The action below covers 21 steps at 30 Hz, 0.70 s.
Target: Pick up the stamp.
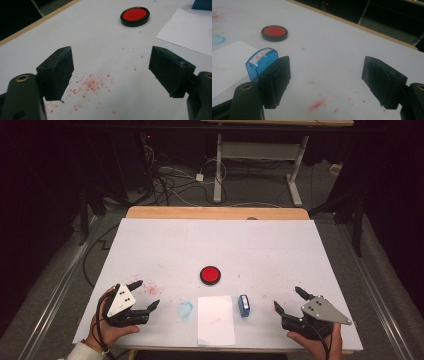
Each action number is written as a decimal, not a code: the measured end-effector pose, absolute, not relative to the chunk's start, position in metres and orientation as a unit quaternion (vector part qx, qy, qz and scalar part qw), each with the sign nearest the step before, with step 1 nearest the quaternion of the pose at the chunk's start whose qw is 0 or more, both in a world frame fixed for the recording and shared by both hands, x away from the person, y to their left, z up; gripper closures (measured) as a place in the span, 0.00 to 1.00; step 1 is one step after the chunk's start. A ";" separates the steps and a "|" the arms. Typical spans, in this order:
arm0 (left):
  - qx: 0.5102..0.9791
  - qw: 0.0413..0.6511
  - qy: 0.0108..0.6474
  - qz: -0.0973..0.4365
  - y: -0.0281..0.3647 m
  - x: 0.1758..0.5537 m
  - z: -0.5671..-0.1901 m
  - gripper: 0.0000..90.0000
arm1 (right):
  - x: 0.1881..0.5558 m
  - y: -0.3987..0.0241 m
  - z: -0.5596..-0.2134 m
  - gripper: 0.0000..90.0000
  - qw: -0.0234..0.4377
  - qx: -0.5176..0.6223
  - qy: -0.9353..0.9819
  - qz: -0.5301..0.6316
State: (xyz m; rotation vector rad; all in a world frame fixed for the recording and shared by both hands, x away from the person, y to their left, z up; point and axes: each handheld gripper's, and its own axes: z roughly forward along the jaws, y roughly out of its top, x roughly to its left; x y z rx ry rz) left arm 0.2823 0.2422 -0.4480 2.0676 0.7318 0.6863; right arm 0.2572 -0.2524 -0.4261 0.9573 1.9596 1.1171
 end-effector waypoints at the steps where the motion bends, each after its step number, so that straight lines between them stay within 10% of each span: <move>1: 0.824 0.404 0.290 0.272 0.241 0.284 -0.449 0.21 | 0.257 -0.252 -0.426 0.26 0.339 0.368 0.752 0.429; 21: 0.839 0.388 0.284 0.254 0.234 0.286 -0.456 0.21 | 0.259 -0.231 -0.421 0.28 0.329 0.362 0.767 0.415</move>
